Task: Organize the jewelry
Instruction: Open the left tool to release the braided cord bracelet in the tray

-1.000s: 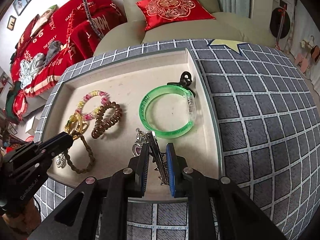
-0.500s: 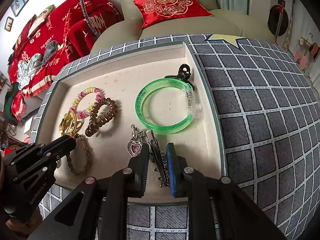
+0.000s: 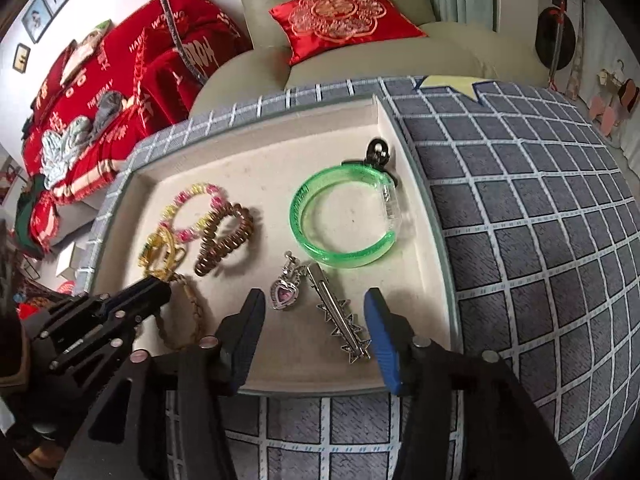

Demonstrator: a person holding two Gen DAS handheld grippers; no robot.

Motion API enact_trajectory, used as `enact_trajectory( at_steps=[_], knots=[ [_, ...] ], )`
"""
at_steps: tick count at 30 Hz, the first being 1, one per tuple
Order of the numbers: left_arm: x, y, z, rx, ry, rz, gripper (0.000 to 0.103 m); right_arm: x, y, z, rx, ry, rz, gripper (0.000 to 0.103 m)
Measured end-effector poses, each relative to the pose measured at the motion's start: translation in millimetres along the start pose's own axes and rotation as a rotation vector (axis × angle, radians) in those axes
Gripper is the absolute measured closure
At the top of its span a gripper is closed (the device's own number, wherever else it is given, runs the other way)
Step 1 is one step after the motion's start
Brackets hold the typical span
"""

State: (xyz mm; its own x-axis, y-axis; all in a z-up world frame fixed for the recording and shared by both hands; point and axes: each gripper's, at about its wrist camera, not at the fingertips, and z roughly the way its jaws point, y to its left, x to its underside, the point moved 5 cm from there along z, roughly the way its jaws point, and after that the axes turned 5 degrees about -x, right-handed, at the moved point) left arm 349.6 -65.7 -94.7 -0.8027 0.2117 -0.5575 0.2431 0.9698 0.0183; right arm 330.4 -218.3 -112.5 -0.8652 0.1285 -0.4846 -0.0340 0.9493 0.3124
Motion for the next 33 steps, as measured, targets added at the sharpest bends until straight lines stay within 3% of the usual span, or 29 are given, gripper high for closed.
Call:
enact_trajectory(
  at_steps=[9,33],
  knots=[
    [-3.6,5.8,-5.4,0.002,-0.018,-0.031,0.080,-1.7,2.3,-29.0,-0.020,-0.066,0.023,0.042],
    [-13.7,26.3,-28.3,-0.097,-0.077,-0.056,0.079,-0.5,-1.3,-20.9,-0.005,-0.028,0.032,0.042]
  ],
)
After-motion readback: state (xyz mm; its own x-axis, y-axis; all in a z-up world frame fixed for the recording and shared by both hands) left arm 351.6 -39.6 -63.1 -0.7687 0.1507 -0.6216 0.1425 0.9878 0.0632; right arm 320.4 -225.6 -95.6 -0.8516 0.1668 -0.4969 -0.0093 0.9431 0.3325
